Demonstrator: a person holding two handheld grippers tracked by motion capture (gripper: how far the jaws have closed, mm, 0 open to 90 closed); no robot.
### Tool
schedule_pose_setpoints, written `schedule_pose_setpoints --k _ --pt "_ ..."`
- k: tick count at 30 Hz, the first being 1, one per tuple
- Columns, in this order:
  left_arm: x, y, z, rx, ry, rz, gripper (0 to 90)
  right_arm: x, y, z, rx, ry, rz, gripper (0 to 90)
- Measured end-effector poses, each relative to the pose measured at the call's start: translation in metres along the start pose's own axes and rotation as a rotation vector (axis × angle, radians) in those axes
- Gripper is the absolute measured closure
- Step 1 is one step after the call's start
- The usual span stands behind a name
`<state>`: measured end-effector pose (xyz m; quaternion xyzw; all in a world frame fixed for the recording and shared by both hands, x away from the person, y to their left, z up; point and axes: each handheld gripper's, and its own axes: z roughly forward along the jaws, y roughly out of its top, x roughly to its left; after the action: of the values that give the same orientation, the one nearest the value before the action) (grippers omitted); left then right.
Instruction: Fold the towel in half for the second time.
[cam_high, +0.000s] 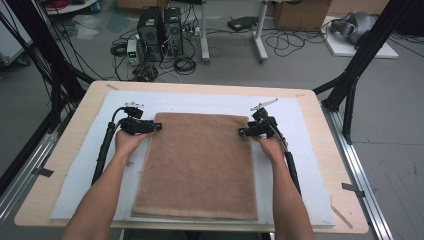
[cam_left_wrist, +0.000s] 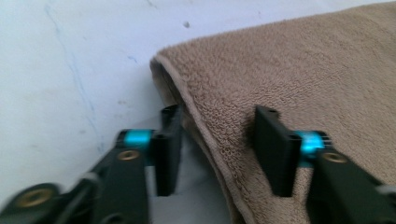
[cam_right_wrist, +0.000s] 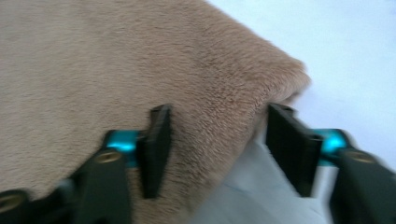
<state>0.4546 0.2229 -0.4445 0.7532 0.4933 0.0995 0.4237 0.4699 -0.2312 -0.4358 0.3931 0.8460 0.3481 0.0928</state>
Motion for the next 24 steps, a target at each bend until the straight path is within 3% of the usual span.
schedule_pose_setpoints --k 1,2,3,5,11,17,21,24 --pt "0.001 -0.001 0.002 0.011 -0.015 -0.007 67.3 0.002 0.0 0.002 0.002 -0.005 -0.002 50.2" --pt "0.001 -0.001 0.002 0.004 -0.016 -0.002 72.3 0.002 0.001 0.002 -0.003 -0.003 -0.009 58.2" --pt "0.001 -0.001 0.002 -0.001 -0.025 0.004 77.6 0.0 0.001 0.002 -0.004 0.039 -0.007 68.4" --pt "-0.002 -0.001 0.002 -0.009 -0.016 0.028 81.5 -0.001 0.001 0.001 -0.001 0.073 -0.003 76.2" --pt "-0.007 0.006 -0.014 -0.075 -0.032 0.07 82.5 0.004 0.006 -0.011 -0.027 0.07 -0.024 79.0" --pt "-0.023 0.009 -0.049 -0.104 -0.068 0.158 82.8 0.019 0.012 -0.048 -0.1 0.093 -0.101 79.3" --pt "-0.036 -0.008 -0.079 -0.161 -0.084 0.196 82.9 0.038 -0.001 -0.077 -0.138 0.147 -0.141 78.7" --pt "-0.05 -0.042 -0.097 -0.144 -0.102 0.257 82.9 0.057 -0.022 -0.09 -0.133 0.191 -0.173 78.6"
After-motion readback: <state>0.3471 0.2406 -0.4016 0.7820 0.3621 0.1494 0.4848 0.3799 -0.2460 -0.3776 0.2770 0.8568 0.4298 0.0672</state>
